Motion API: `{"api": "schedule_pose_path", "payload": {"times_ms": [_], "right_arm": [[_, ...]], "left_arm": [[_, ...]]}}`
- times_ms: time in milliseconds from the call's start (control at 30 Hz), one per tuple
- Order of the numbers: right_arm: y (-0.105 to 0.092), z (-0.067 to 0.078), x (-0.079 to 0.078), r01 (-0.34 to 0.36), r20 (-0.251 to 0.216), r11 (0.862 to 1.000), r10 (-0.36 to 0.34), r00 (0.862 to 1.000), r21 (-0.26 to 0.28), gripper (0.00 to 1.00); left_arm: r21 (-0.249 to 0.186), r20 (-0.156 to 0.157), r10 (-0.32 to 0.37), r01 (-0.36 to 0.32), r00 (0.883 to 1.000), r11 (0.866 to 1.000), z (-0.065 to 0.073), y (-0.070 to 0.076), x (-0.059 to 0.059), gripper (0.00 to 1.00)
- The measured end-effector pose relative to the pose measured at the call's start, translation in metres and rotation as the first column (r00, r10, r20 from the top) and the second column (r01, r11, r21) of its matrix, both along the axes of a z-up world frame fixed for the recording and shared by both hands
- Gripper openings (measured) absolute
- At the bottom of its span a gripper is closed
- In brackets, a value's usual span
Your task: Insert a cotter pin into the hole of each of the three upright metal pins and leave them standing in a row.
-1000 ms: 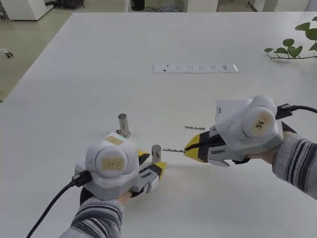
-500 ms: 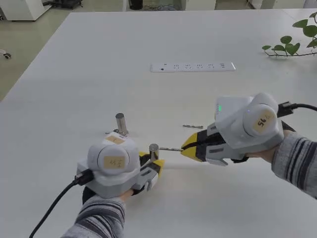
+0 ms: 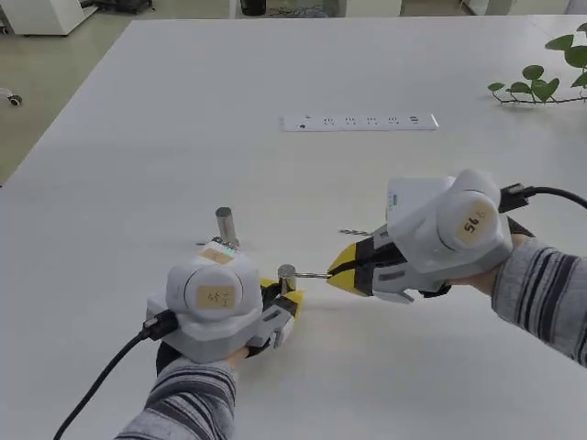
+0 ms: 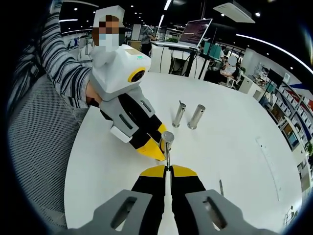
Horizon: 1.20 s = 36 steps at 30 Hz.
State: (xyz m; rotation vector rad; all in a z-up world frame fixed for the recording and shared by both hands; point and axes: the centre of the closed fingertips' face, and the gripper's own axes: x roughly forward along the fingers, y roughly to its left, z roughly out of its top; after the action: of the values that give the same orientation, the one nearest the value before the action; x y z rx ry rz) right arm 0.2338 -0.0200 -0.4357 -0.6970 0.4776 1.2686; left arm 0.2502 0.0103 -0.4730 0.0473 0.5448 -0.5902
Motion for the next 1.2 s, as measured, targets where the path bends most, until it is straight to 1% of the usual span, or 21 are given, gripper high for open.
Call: {"api": "schedule_pose_path", "payload": {"times_ms": [133,233,300,367,700,867,967,1200], "right_arm": [[0.004,-0.001,0.001,-0.014,0.013,1.000,0.014,1.000,-0.010,0.00],[0.008,-0.001,0.002,-0.021,0.015,1.000,0.021,1.000,-0.013,0.00],[0.010,-0.002,0.002,-0.025,0.017,1.000,0.026,1.000,-0.016,0.00],[0.012,-0.002,0.002,-0.033,0.025,0.999,0.034,0.999,-0.022,0.00],[0.018,-0.003,0.005,-0.035,0.021,0.999,0.036,0.999,-0.025,0.00],[0.021,-0.004,0.006,-0.040,0.028,0.999,0.041,0.999,-0.031,0.00],[0.022,-0.003,0.006,-0.040,0.027,0.999,0.041,0.999,-0.031,0.00],[0.026,-0.004,0.007,-0.043,0.028,0.999,0.044,0.999,-0.033,0.00]], "left_arm": [[-0.003,0.005,0.006,-0.006,1.000,1.000,0.000,0.000,0.000,0.10],[-0.012,0.003,0.014,-0.014,1.000,1.000,0.000,0.000,0.000,0.10],[-0.021,-0.005,0.023,-0.023,1.000,1.000,0.000,0.000,0.000,0.10],[-0.022,-0.005,0.024,-0.024,1.000,0.999,0.000,0.000,0.000,0.10],[-0.028,-0.009,0.044,-0.044,0.999,0.999,-0.001,0.000,0.000,0.10],[-0.034,-0.010,0.060,-0.060,0.998,0.998,-0.002,0.000,0.001,0.10],[-0.045,-0.016,0.077,-0.078,0.997,0.996,-0.002,0.001,0.001,0.10],[-0.041,-0.011,0.085,-0.085,0.996,0.996,-0.002,0.001,0.001,0.10]]}}
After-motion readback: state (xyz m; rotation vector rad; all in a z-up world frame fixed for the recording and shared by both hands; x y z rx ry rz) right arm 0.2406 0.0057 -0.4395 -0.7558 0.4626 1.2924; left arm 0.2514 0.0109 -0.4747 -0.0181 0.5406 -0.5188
